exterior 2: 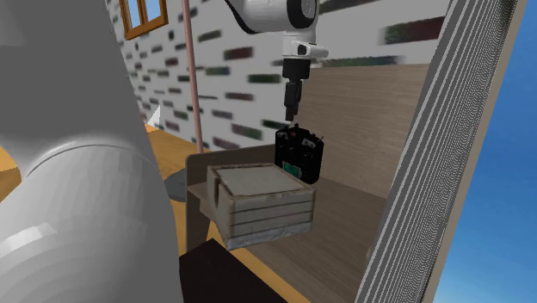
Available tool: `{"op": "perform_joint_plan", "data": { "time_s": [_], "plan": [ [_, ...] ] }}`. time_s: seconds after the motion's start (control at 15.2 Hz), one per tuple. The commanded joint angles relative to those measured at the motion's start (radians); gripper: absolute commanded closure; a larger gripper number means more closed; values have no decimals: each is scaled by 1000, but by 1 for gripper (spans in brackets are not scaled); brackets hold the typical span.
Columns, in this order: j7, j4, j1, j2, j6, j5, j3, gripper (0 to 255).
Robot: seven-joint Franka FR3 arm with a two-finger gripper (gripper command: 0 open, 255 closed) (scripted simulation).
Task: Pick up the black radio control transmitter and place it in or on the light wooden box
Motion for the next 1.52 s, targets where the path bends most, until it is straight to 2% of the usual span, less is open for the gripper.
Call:
{"op": "perform_joint_plan", "data": {
  "time_s": [0.0, 0.26, 0.79, 1.32, 1.39, 1.45],
  "plan": [
    [132, 46, -9, 83, 25, -25, 16, 0],
    [357, 141, -7, 248, 73, -83, 12, 0],
    [377, 85, 7, 292, 170, -105, 8, 0],
    [377, 85, 7, 292, 169, -105, 8, 0],
    [377, 85, 7, 292, 169, -105, 8, 255],
    [377, 85, 7, 292, 169, -105, 8, 255]
  ]
}}
